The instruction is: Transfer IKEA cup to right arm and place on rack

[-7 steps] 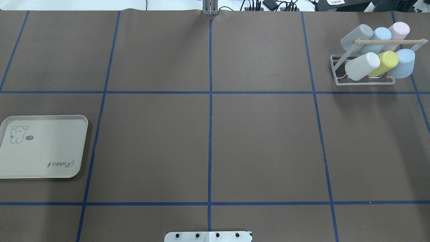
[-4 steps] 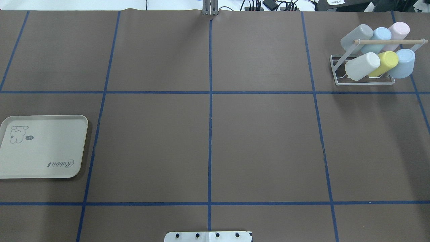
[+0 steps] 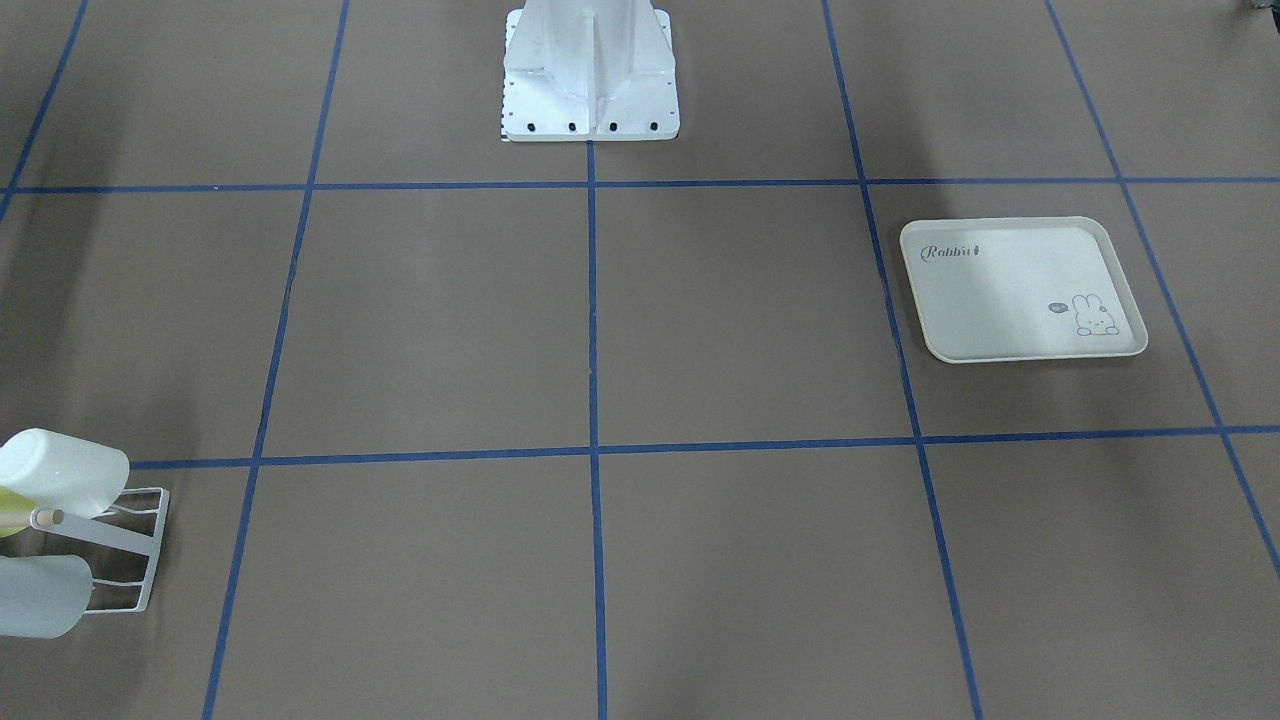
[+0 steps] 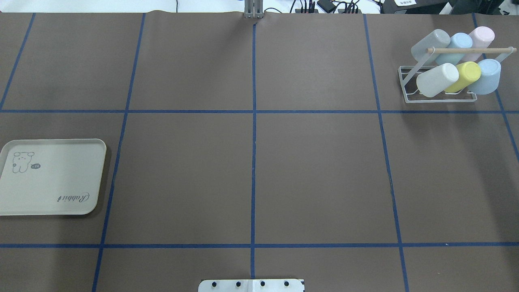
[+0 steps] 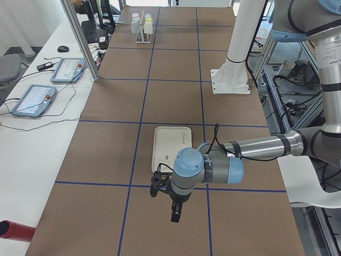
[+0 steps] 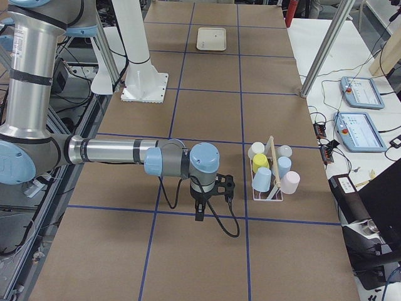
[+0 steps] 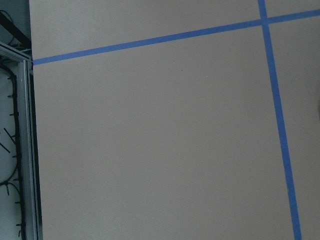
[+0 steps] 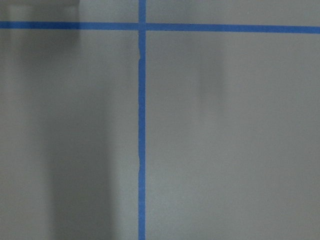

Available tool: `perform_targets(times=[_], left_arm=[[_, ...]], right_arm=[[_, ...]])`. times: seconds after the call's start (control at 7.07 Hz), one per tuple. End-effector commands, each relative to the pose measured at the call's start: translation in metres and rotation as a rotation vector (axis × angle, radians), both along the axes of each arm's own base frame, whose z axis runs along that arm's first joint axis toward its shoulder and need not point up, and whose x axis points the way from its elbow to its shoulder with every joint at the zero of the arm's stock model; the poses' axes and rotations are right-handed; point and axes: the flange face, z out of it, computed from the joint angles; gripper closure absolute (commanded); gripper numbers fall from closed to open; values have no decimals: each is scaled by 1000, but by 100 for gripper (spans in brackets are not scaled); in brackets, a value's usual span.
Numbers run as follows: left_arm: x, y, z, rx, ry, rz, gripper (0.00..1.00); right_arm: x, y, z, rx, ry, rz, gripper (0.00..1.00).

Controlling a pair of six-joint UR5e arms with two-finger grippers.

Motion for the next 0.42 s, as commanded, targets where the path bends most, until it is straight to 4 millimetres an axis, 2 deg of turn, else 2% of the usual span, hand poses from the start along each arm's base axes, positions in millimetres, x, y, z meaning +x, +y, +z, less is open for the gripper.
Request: perform_targets(times=[0.0, 0.28], left_arm=[[0, -2, -4, 11, -1, 1, 0], [-1, -4, -5, 40, -5, 0, 0]], right_arm=[[0, 0, 0, 0, 0, 0, 0], [0, 0, 0, 1, 0, -1, 0]])
